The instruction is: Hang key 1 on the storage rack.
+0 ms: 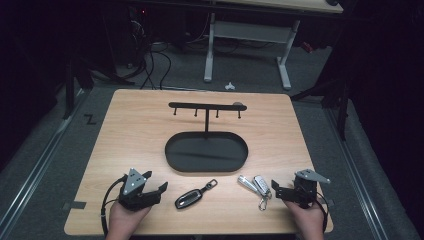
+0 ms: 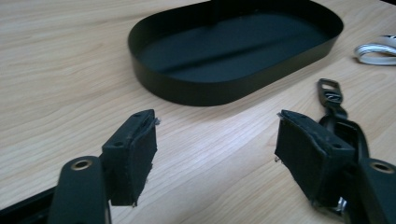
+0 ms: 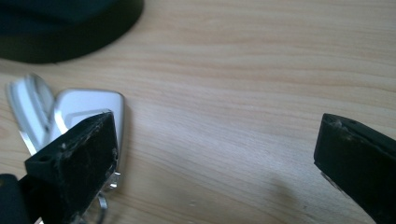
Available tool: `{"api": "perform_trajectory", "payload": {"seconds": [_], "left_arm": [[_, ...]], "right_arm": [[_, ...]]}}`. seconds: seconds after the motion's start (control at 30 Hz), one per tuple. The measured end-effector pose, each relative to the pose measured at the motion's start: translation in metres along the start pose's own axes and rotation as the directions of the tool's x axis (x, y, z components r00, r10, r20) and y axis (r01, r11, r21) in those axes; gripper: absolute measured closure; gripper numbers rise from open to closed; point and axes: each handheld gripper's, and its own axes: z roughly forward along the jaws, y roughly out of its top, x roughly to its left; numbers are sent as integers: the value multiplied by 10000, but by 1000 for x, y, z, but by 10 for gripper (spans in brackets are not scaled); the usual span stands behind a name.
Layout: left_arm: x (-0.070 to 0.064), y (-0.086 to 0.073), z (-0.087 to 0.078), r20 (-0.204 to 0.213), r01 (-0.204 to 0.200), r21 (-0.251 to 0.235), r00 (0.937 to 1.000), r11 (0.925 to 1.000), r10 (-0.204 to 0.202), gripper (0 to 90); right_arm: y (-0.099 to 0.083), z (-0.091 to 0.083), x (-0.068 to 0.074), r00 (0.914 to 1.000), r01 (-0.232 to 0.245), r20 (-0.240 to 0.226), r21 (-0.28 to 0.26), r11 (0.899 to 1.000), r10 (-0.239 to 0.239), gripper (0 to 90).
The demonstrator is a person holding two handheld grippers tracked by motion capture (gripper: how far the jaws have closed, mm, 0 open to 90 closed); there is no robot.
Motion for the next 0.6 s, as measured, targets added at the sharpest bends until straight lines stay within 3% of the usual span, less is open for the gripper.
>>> {"api": "perform_trajectory", "payload": {"seconds": [0.07,0.17,0.37,0.6], "left_arm": [[-3,1,1,54,-44,-23,10000,10000,44,269],[-9,5,5,128,-302,-87,9995,9995,303,256],[-12,7,16,217,-445,220,9988,9988,440,348],[-16,3,13,380,-651,479,9973,9967,633,499]], "right_arm": [[0,-3,1,9997,-130,-184,-136,9998,128,3],[-3,-8,4,9899,-795,-1202,-365,9962,746,2],[-7,-13,7,9923,-614,-1099,-435,9972,563,37],[-3,-18,19,9890,-370,-1457,-887,9954,238,234]]}}
